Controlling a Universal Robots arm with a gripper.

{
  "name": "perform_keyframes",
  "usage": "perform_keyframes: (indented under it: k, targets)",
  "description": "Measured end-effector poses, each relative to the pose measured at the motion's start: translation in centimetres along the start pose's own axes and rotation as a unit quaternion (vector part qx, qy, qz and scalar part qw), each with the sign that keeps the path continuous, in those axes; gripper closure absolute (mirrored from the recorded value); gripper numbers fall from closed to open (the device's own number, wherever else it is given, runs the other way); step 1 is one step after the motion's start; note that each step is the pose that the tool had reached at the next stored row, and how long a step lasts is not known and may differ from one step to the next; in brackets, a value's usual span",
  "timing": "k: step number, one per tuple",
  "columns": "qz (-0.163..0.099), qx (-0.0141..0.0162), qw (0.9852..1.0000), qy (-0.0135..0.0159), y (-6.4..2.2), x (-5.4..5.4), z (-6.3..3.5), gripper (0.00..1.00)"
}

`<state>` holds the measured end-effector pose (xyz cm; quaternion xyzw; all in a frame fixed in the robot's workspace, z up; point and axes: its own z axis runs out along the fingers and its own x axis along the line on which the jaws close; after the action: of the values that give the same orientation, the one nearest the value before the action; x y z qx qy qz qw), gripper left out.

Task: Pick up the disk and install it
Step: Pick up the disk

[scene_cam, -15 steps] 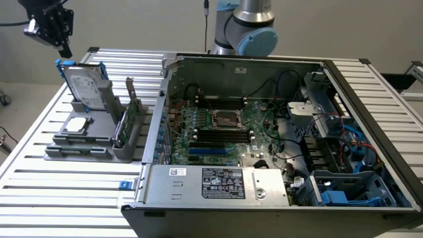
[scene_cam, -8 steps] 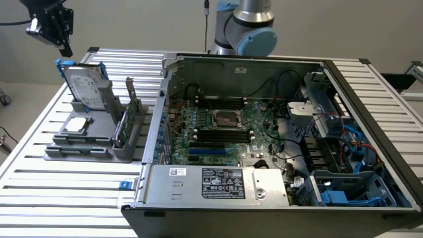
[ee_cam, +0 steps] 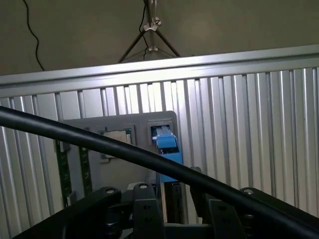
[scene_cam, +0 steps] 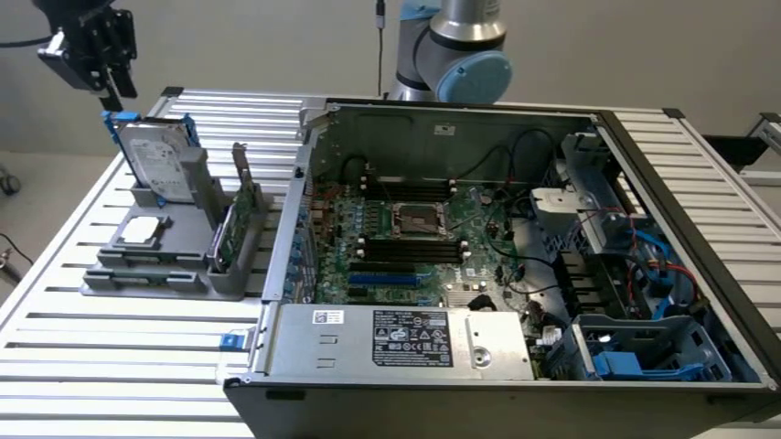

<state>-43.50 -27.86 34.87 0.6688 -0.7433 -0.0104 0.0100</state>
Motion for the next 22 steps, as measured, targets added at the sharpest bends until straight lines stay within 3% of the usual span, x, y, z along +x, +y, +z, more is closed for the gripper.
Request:
perform_keyframes:
  k: [1,3,4,22]
  targets:
    - [0.0,0.0001,1.0,-0.0001,0.04,0.0,0.12,0.52]
    - [-0.001,0.0,1.0,0.0,0.06,0.0,0.46,0.52]
    - [-0.002,0.0,1.0,0.0,0.06,0.1,0.63,0.46]
    - [-0.034,0.0001,0.9994,0.001,0.11,0.2,3.93,0.46]
